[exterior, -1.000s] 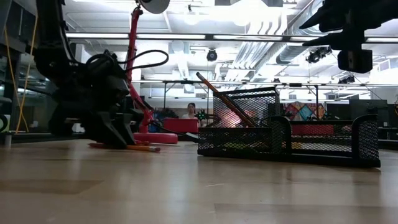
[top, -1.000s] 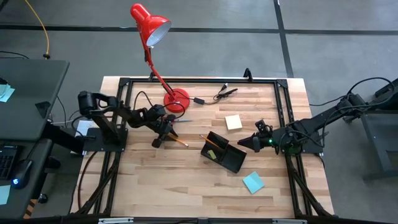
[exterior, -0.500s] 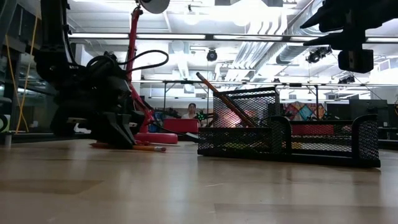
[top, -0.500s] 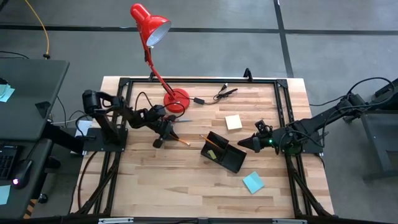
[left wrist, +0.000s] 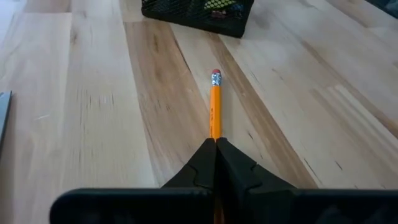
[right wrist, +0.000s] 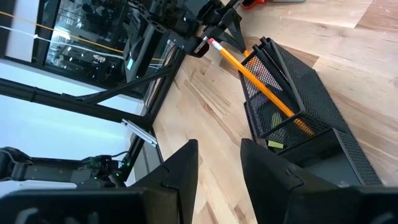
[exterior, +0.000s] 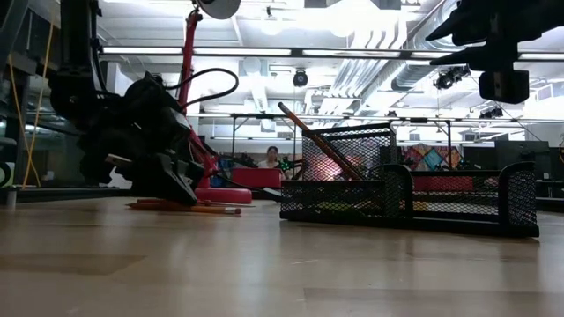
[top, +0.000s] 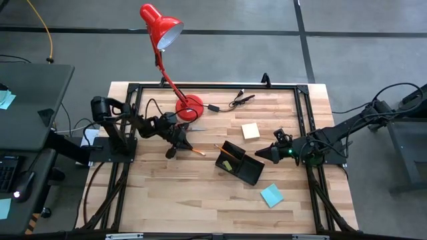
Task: Pick and place office supplies into organizer
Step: Put the orange pencil into the black desk organizer
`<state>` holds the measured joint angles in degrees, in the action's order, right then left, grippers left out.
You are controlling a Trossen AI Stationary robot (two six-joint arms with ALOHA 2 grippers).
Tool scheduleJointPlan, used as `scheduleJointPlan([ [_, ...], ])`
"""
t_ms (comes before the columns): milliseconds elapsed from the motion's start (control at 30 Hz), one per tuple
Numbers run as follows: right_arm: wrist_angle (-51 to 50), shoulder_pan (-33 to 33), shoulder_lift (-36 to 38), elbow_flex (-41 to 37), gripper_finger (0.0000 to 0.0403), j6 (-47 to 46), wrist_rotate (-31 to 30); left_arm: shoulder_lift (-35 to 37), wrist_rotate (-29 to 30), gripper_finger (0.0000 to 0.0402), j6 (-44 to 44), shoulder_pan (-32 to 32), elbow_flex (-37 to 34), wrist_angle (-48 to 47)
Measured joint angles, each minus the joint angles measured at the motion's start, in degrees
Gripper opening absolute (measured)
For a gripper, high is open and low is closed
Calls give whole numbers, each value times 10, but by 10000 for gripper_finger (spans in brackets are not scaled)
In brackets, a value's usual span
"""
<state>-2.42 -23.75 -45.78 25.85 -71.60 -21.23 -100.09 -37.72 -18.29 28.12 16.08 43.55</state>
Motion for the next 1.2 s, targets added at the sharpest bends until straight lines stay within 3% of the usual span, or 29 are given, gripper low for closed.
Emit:
scheduleJointPlan([
  [367,-4,0,0,0,116,0,0,0,3,2,4,-2,0,4],
  [633,-13,0,0,0,116,-1,-1,1,29,0,-93,-9,0,9],
  [767,-13,0,0,0,116,-5,-1,-4,31,5,-33,-8,1,7],
  [1000,-19,0,0,0,116,-4,-14,-14,19,82,-24,-9,-1,19],
  [1200,-20,0,0,0,116,-4,-17,-13,81,161,-60,-30,0,3],
])
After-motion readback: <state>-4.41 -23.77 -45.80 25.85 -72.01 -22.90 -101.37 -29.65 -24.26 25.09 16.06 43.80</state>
